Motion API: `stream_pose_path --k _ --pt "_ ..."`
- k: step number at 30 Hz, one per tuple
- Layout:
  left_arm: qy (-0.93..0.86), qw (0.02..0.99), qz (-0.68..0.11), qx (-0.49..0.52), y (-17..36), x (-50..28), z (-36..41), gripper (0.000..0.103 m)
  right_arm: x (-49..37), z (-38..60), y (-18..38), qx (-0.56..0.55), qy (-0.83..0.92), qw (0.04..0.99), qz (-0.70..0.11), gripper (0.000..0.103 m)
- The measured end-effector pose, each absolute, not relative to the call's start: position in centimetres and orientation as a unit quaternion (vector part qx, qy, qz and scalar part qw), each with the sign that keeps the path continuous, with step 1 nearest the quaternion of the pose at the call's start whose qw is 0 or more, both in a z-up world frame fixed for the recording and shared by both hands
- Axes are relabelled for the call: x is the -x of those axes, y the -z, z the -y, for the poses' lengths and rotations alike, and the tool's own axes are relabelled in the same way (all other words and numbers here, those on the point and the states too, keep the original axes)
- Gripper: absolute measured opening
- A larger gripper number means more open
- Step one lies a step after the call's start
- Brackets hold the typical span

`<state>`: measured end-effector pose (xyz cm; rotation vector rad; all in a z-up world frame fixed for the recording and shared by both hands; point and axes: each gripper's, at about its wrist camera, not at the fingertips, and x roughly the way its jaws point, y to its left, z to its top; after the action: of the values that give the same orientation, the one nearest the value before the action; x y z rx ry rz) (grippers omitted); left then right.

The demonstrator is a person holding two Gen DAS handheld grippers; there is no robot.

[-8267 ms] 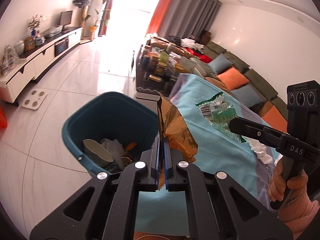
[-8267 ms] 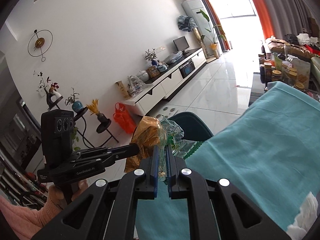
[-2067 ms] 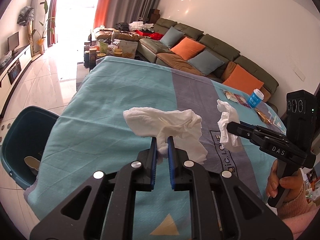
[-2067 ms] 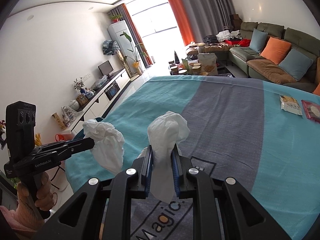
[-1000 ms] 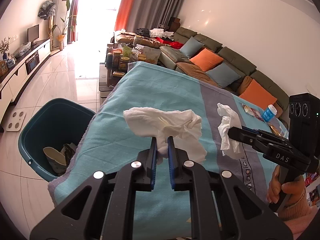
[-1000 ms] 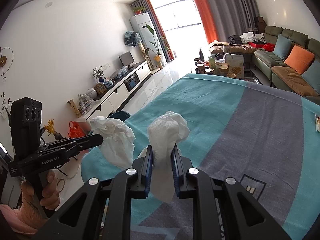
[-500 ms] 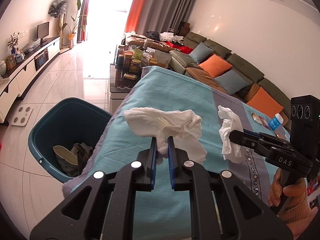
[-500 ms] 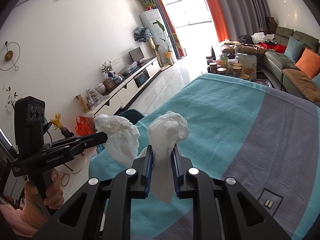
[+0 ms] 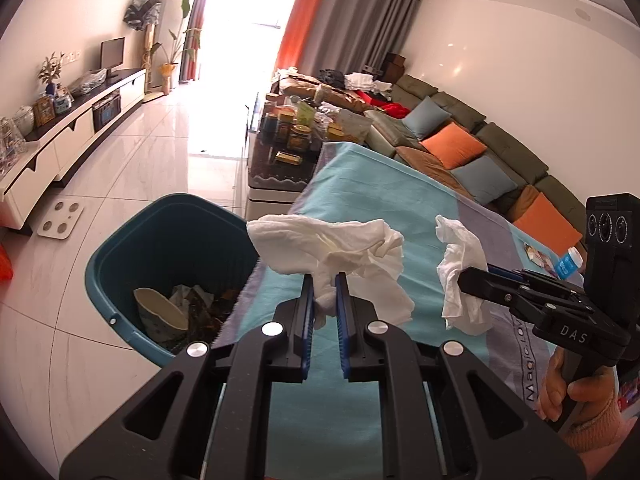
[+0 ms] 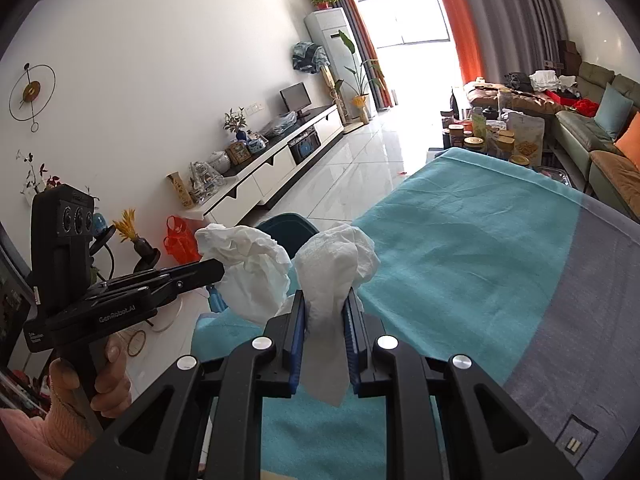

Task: Collect trash
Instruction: 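Carry both white tissues over the teal bin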

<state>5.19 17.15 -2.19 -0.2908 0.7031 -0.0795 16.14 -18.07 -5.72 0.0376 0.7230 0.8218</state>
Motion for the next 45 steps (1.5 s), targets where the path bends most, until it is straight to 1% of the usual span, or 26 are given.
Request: stream_pose_path --k 20,45 --pt "-0.003 0.929 -0.335 0.156 2.4 -4.3 -20.3 0.011 -16.8 13.7 5.6 0.003 -0.419 0.838 -0.349 0.017" --pt "-0.048 0.930 -0.329 0.158 2.0 -3.7 -21.0 0.011 -18.1 9.8 5.8 0.019 -0.443 0.822 -0.357 0.018"
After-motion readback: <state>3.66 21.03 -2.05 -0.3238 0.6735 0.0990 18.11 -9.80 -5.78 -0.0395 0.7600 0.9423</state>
